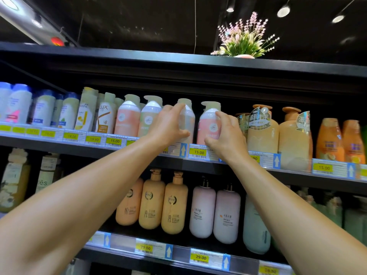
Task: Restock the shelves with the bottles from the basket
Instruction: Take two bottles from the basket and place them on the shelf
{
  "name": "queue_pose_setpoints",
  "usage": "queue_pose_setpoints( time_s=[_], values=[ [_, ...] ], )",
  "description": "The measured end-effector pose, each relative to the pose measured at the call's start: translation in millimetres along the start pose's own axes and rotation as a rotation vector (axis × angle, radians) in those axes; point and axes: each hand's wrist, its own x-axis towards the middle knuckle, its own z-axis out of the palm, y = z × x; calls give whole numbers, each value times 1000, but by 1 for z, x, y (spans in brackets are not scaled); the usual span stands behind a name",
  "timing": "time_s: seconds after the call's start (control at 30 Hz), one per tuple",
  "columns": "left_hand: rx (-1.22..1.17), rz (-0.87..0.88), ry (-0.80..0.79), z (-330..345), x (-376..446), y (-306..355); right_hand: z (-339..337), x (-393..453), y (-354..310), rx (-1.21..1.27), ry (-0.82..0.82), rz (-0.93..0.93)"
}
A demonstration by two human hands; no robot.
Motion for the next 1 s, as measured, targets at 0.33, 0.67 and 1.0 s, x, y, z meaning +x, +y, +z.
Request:
queue_pose_setpoints(
  time_s=[0.33,0.67,1.0],
  values=[
    [73,-9,42,5,-6,6,-3,-3,-2,-5,-28,12],
    [235,167,21,-24,-46,12,-25,-37,1,-63,-73,-112],
    [316,130,-134,-36,-137,12,-41,-107,-4,-181,-235,-170]
  ],
)
